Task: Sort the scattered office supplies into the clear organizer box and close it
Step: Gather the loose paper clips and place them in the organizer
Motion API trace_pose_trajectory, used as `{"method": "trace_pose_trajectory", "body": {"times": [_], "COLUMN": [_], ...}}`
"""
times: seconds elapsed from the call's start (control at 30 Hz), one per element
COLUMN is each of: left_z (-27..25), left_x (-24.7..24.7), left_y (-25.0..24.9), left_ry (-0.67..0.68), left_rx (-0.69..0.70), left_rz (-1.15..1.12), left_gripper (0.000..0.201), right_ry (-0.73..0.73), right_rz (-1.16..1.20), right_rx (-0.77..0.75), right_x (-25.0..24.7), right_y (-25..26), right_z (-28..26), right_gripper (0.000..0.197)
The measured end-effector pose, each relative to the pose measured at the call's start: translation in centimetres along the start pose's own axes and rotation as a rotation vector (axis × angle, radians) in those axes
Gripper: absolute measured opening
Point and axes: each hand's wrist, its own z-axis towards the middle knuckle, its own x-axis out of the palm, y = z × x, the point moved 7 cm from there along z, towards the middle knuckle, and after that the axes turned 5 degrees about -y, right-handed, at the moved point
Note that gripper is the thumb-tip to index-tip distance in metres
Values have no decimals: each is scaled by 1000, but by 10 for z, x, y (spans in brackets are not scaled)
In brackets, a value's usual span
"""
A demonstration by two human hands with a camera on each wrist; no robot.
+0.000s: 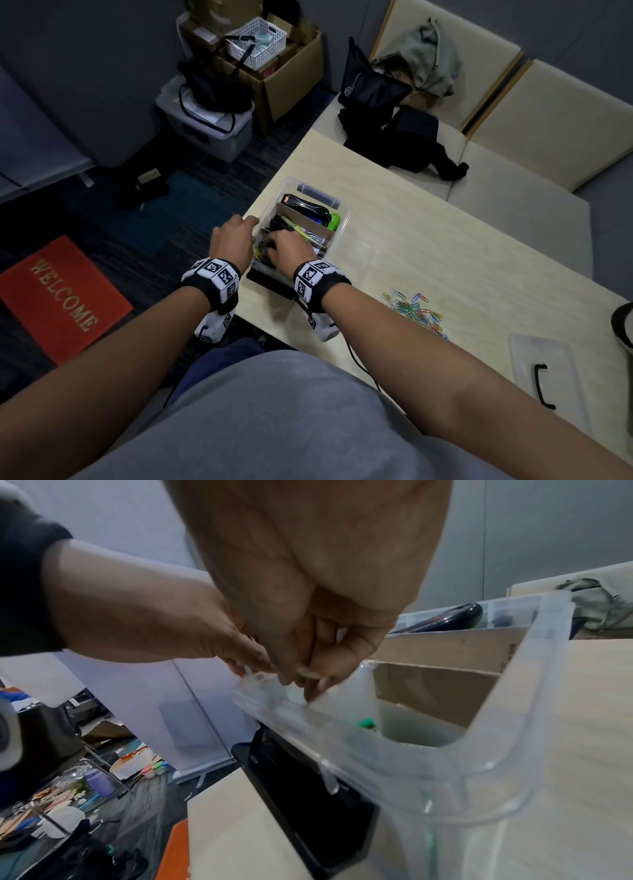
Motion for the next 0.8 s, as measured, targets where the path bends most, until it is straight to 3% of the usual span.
{"method": "trace_pose_trajectory", "body": {"times": [0.4,0.63,0.8], "left_z": [-5,-7,-13], "left_x": [-4,-1,14], "left_y": [-25,-99,-166], "left_ry": [-85,-123,-91], "left_rx": [-4,164,389], "left_rz": [37,-54,-129], "left_gripper": [44,41,45], "right_ry": [-209,-378,-413], "right_rz": [218,281,256], "right_rx": [-117,-4,108], "right_x": [-37,-59,-65], "right_y": [-36,-106,-166], "right_z": [-25,-64,-97], "right_gripper": [17,22,24]}}
